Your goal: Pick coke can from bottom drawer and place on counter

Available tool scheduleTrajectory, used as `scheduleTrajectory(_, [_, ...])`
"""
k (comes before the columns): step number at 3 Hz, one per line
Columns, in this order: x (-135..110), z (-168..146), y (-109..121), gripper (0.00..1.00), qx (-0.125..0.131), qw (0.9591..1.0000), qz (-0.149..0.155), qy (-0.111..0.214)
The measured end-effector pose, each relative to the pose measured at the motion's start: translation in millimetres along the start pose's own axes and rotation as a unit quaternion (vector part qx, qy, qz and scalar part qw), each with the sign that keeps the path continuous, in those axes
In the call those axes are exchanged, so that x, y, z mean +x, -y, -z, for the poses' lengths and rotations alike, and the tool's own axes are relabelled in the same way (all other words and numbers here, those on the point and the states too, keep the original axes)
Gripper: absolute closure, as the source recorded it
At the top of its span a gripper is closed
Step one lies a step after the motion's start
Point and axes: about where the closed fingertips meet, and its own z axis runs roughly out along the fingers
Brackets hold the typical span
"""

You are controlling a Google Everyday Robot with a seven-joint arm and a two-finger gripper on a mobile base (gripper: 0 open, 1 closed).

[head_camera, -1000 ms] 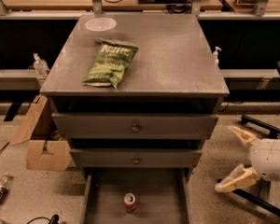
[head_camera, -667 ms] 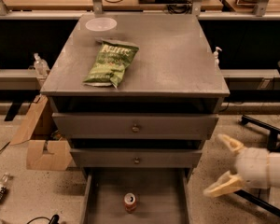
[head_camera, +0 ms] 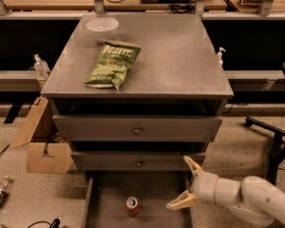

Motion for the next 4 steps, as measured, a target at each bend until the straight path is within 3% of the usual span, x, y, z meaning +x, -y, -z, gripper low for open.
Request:
scheduleTrajectory(1, [61, -58, -12, 0.0, -0.003, 0.9998, -0.018, 0.004])
scheduleTrajectory(2, [70, -68, -25, 0.0, -0.012, 0.9992, -0.036, 0.012])
scheduleTrajectory(3, [69, -67, -25, 0.0, -0.012, 0.9993, -0.035, 0.012])
scheduleTrajectory(4, [91, -108, -37, 0.0, -0.04, 0.9986, -0.034, 0.007])
